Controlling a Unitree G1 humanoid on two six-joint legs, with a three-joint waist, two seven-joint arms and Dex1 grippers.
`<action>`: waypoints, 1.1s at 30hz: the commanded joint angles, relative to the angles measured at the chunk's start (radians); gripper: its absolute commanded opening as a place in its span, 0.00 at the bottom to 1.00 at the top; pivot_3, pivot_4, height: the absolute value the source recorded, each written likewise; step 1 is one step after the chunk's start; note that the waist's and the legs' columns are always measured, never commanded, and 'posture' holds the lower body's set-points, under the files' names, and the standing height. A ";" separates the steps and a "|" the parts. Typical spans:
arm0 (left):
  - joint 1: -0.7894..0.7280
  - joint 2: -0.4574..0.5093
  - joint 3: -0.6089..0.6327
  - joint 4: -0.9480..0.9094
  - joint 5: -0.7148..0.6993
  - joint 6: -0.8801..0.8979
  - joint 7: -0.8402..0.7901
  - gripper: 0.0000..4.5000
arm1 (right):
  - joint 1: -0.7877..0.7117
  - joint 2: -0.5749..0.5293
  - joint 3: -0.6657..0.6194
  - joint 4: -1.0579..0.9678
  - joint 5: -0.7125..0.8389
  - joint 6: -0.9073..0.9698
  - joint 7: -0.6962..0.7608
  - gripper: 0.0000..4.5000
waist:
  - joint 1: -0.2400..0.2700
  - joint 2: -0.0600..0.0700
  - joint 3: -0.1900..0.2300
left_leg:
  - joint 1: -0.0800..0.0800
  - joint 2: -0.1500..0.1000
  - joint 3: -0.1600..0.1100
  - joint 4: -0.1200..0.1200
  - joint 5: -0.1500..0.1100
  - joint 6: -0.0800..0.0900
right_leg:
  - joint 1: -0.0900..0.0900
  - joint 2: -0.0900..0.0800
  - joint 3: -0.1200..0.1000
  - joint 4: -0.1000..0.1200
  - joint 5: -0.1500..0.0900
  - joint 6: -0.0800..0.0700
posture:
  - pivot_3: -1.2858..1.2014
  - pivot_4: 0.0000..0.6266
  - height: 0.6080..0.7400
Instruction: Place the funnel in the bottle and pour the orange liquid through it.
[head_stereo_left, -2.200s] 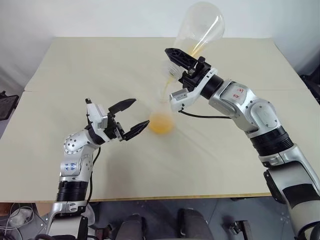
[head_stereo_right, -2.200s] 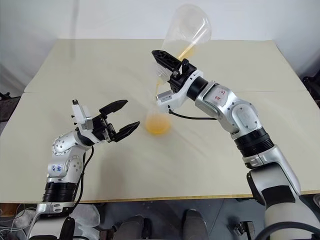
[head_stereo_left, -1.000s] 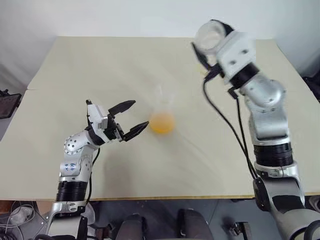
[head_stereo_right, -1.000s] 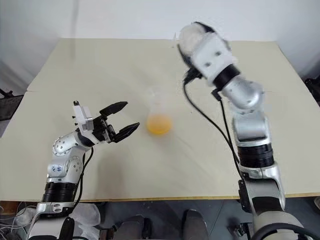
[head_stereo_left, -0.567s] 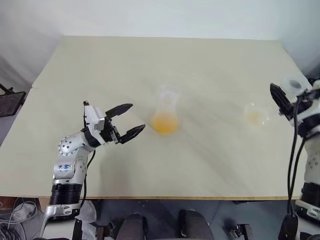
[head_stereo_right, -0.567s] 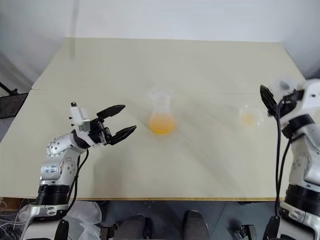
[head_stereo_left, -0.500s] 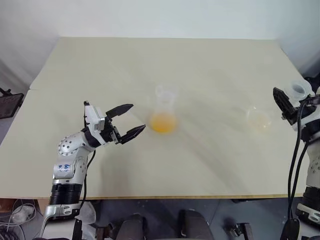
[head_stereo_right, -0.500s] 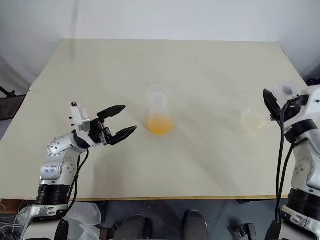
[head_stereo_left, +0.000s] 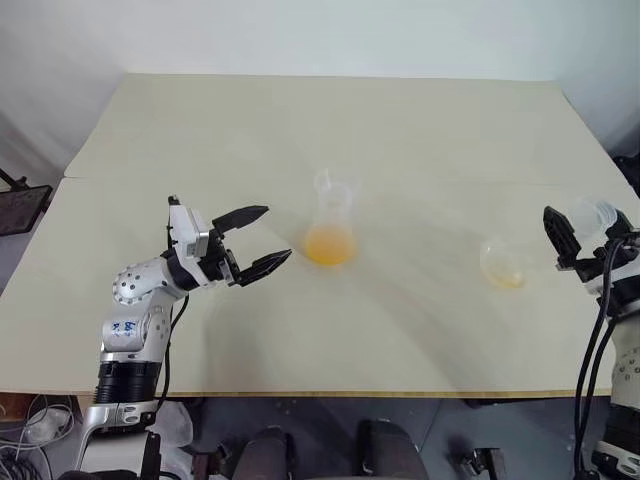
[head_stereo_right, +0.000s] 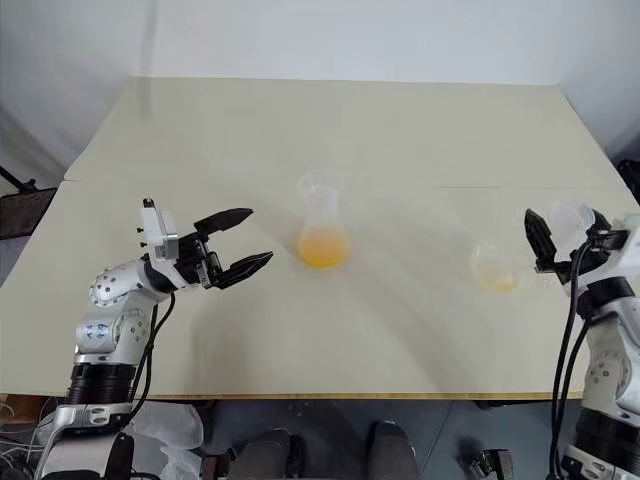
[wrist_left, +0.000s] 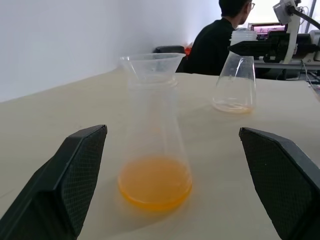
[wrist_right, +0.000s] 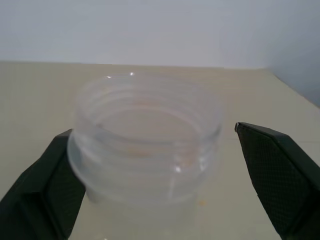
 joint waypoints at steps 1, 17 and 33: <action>-0.017 0.011 0.015 -0.006 -0.021 -0.007 -0.013 1.00 | 0.012 -0.027 -0.069 -0.090 0.079 -0.002 -0.009 0.99 | 0.000 0.000 0.000 | 0.000 0.000 0.000 0.000 0.000 0.000 | 0.000 0.000 0.000 0.000 0.000 0.000 | 0.52 0.24 1.00; -0.071 0.052 0.007 0.089 0.018 -0.017 -0.054 1.00 | -0.139 -0.183 0.019 -0.148 0.185 -0.013 0.162 0.99 | -0.004 0.000 0.000 | 0.000 0.001 0.000 0.000 0.000 0.000 | 0.000 0.001 0.000 0.000 0.000 0.000 | 0.52 0.24 1.00; 0.076 0.210 0.055 0.008 0.035 -0.016 -0.081 1.00 | 0.204 -0.179 0.326 -0.327 0.082 -0.100 0.518 0.99 | 0.024 0.000 0.000 | -0.002 -0.001 -0.004 0.000 0.000 0.000 | 0.000 -0.001 -0.004 0.000 0.000 0.000 | 0.52 0.24 1.00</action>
